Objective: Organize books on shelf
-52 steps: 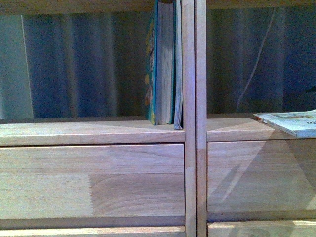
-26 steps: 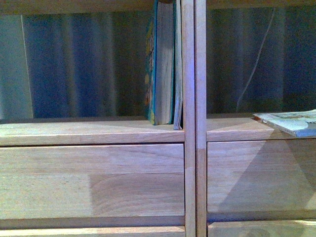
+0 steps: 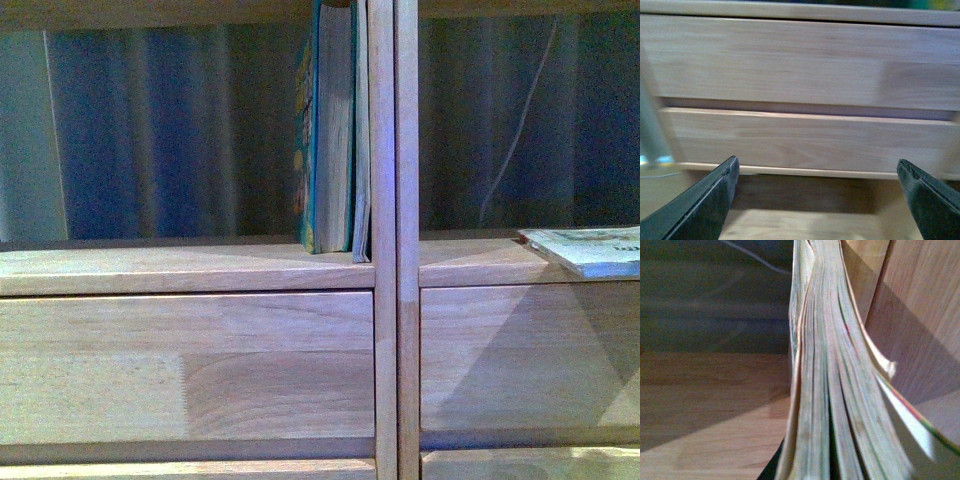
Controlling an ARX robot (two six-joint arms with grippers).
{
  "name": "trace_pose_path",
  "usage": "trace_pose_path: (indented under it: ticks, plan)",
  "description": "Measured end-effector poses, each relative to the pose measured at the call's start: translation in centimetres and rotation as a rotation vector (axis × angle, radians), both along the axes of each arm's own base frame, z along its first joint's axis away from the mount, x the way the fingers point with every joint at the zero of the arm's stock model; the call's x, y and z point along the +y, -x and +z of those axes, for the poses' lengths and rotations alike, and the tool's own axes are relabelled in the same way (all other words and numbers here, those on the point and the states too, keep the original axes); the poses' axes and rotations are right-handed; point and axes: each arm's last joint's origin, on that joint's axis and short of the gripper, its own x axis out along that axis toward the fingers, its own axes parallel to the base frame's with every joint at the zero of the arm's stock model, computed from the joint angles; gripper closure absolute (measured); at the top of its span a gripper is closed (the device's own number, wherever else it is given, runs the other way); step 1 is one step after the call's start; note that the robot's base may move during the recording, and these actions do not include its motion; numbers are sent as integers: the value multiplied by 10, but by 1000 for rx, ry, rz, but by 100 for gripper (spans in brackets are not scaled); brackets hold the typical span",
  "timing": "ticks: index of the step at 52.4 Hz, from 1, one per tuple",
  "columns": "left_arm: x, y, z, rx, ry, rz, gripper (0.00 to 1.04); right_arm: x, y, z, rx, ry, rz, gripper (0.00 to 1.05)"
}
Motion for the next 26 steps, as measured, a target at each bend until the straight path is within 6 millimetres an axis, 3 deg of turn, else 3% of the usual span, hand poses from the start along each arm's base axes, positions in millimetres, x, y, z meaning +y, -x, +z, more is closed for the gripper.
trace_pose_path:
  ticks: [4, 9, 18, 26]
  plan:
    - [7, -7, 4, 38, 94, -248, 7, -6, 14, 3, -47, -1, 20, 97]
    - [21, -19, 18, 51, 172, -403, 7, -13, 38, 18, -158, 22, 69, 97]
    - [41, -53, 46, 24, 238, -379, 7, -17, 72, 52, -394, 90, 113, 97]
    - [52, -102, 70, 84, 393, -398, 7, -7, 96, 79, -609, 176, 174, 97]
